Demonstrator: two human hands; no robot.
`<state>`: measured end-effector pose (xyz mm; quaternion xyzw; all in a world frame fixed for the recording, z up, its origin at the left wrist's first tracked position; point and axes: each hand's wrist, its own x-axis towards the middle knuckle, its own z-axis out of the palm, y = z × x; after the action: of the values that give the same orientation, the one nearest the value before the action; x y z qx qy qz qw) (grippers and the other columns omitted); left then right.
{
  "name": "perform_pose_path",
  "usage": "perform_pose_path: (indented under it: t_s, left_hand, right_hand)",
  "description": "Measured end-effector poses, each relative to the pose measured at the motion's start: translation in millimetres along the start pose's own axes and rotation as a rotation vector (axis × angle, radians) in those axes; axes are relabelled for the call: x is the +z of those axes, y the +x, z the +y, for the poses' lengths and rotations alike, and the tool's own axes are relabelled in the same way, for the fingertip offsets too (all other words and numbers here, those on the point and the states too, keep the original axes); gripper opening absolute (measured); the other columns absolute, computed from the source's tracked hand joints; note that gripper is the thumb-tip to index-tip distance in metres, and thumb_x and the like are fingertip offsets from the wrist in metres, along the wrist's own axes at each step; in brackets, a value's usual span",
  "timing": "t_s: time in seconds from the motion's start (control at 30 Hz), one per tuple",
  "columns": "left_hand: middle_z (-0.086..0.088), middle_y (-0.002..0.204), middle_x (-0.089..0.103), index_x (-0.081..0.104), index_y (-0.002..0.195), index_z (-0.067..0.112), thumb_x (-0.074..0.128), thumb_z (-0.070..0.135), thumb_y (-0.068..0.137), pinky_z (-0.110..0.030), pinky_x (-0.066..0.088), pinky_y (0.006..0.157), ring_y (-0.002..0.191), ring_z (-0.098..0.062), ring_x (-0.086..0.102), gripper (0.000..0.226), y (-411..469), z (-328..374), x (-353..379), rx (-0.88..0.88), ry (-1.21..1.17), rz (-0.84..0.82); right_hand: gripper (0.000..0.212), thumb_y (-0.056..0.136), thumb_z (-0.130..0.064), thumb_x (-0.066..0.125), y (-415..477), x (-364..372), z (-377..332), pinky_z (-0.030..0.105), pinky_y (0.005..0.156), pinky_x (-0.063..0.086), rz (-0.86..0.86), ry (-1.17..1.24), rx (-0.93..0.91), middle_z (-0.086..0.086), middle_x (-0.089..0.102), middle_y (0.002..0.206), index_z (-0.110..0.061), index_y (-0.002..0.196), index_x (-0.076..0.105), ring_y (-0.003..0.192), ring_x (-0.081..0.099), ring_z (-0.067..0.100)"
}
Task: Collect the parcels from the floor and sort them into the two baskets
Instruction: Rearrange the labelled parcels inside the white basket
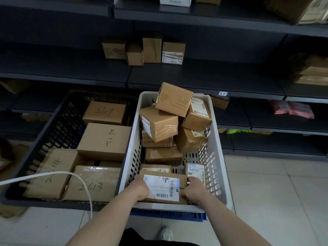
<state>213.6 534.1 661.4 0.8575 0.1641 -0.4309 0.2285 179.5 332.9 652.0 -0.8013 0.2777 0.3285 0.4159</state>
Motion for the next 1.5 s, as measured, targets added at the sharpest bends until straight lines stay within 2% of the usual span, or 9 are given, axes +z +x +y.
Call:
perform_pose_path:
  t_s: [0.2,0.43,0.57,0.67,0.87,0.97,1.1,1.23,1.5]
  left_hand:
    - [-0.008,0.129,0.058,0.052,0.135,0.012,0.054,0.020,0.093,-0.034,0.047,0.099,0.114,-0.022,0.056,0.043,-5.7,7.5,-24.1,0.079,-0.058,-0.042]
    - [-0.006,0.114,0.065,0.055,0.131,0.022,0.047,0.039,0.097,-0.040,0.052,0.092,0.102,-0.026,0.062,0.039,-12.8,25.9,-34.0,0.144,-0.367,-0.105]
    - [-0.002,0.109,0.066,0.051,0.130,0.025,0.048,0.045,0.096,-0.036,0.054,0.077,0.093,-0.021,0.064,0.039,-11.7,43.9,-35.1,0.174,-0.657,-0.061]
    - [-0.001,0.117,0.062,0.036,0.142,0.029,0.048,0.044,0.096,-0.032,0.053,0.068,0.092,-0.020,0.064,0.050,-11.4,53.7,-39.7,0.182,-0.726,-0.042]
    - [-0.004,0.159,0.006,-0.003,0.153,0.038,0.089,0.056,0.048,-0.053,0.037,0.107,0.140,-0.034,0.027,0.141,-10.6,46.6,-40.6,0.273,-0.242,-0.097]
    - [-0.005,0.157,0.006,0.003,0.152,0.034,0.092,0.043,0.049,-0.049,0.033,0.112,0.141,-0.030,0.025,0.137,-12.7,41.1,-33.0,0.328,0.010,-0.018]
    - [-0.003,0.133,0.026,0.017,0.142,0.032,0.085,0.049,0.052,-0.037,0.050,0.090,0.105,-0.021,0.049,0.114,-17.0,33.5,-29.5,0.318,0.143,0.163]
    - [-0.007,0.132,0.023,0.016,0.140,0.024,0.080,0.047,0.059,-0.027,0.045,0.072,0.094,-0.019,0.048,0.106,-25.4,37.4,-33.3,0.319,0.231,0.354]
    - [-0.008,0.134,0.019,0.011,0.139,0.022,0.079,0.057,0.059,-0.023,0.040,0.066,0.091,-0.017,0.052,0.111,-36.2,36.8,-20.2,0.286,0.272,0.511]
  right_hand:
    - [0.021,0.094,-0.013,0.061,3.3,-18.3,-15.6,0.027,0.074,0.058,0.023,0.153,-0.073,0.006,0.072,0.099,-0.007,0.113,0.067,0.088,0.070,0.019]
    - [0.026,0.096,-0.035,0.057,0.3,-49.4,-40.6,0.032,0.067,0.051,0.250,0.069,-0.138,0.001,0.072,0.094,-0.016,0.108,0.070,0.074,0.065,0.015]
    - [0.033,0.093,-0.040,0.060,-9.8,-77.0,-63.0,0.036,0.086,0.054,0.329,0.261,-0.240,0.000,0.068,0.109,-0.017,0.115,0.067,0.096,0.063,0.018]
    - [0.045,0.088,-0.033,0.067,-15.9,-88.1,-70.5,0.027,0.076,0.051,0.276,0.331,-0.269,0.004,0.065,0.121,-0.014,0.129,0.061,0.099,0.063,0.018]
    - [0.059,0.088,-0.023,0.069,-18.1,-83.8,-57.8,0.022,0.068,0.046,0.032,0.391,-0.255,0.002,0.061,0.124,-0.018,0.143,0.046,0.095,0.061,0.011]
    - [0.056,0.090,-0.020,0.067,-13.4,-74.4,-51.8,0.022,0.071,0.047,0.012,0.397,-0.236,0.002,0.062,0.122,-0.016,0.142,0.047,0.097,0.062,0.012]
    - [0.059,0.086,-0.044,0.064,-6.2,-62.2,-45.8,0.032,0.100,0.041,-0.023,0.418,-0.152,0.002,0.058,0.135,-0.019,0.138,0.053,0.117,0.053,0.018]
    - [0.049,0.102,-0.027,0.046,8.2,-48.5,-28.9,0.036,0.100,0.039,0.099,0.253,-0.078,0.012,0.048,0.145,-0.007,0.146,0.039,0.128,0.047,0.029]
    - [0.077,0.093,-0.016,0.059,39.7,-20.3,12.2,0.042,0.101,0.045,0.115,-0.147,0.140,0.016,0.025,0.155,-0.023,0.155,0.013,0.131,0.042,0.033]
